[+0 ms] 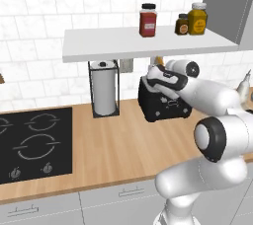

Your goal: Start the toaster. Once the lever pops up, take the bread to the plate on the dining counter.

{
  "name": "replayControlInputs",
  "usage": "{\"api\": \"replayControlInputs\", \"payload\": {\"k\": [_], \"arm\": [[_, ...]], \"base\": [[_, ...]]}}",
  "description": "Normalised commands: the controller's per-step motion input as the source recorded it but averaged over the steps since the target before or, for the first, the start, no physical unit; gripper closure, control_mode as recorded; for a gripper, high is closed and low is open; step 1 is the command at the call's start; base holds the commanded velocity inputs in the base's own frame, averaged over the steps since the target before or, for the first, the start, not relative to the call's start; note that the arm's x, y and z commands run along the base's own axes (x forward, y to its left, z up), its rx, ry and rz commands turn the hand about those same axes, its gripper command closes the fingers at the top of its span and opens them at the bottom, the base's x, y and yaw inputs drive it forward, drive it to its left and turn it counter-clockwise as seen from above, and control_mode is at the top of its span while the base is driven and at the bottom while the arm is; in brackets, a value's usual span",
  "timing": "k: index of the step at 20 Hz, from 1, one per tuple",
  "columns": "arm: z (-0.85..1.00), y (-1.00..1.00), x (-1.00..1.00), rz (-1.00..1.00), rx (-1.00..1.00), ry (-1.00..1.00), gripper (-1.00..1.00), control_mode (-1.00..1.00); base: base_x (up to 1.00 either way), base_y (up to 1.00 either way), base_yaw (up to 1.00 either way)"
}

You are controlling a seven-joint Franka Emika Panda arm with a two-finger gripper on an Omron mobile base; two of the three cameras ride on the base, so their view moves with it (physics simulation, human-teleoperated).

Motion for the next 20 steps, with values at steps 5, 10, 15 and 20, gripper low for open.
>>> {"api": "replayControlInputs", "payload": {"k": [5, 10, 15, 20], "arm": [[0.07, 0.00, -0.41, 0.00, 0.00, 0.13, 1.00, -1.00], [0.34, 0.00, -0.51, 0.00, 0.00, 0.02, 1.00, -1.00], [0.52, 0.00, -0.56, 0.00, 0.00, 0.03, 1.00, -1.00], [0.49, -0.01, -0.64, 0.00, 0.00, 0.14, 1.00, -1.00]], "base": [[0.00, 0.00, 0.00], [0.00, 0.00, 0.00], [0.00, 0.00, 0.00], [0.00, 0.00, 0.00]]}}
